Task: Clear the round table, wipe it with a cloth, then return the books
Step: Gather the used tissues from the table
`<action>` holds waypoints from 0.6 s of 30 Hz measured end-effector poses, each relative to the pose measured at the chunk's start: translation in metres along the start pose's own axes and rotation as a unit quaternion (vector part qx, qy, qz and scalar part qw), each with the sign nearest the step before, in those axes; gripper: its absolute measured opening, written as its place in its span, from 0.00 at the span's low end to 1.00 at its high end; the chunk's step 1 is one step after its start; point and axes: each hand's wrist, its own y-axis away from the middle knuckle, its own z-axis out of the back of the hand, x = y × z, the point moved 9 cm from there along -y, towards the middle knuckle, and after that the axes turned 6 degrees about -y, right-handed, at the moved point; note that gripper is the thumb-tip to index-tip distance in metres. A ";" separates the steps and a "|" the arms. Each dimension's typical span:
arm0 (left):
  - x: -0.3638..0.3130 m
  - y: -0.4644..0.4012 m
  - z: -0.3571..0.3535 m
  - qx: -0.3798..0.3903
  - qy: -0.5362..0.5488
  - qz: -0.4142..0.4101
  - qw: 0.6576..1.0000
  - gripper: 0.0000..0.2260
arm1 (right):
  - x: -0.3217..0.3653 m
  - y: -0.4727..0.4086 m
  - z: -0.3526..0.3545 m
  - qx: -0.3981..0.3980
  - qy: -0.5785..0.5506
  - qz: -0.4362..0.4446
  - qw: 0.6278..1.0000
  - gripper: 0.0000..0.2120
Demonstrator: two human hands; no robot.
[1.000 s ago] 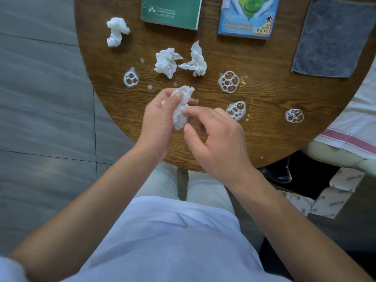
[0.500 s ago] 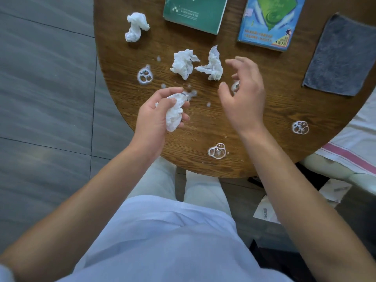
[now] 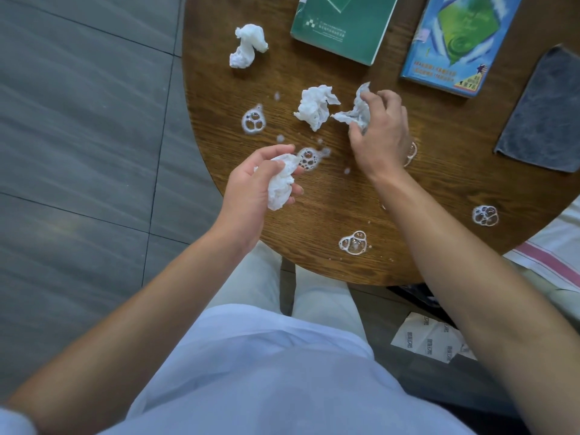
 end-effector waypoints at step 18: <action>0.005 -0.010 0.003 -0.008 -0.005 0.011 1.000 0.12 | 0.008 0.019 0.024 -0.058 -0.126 -0.022 0.990 0.05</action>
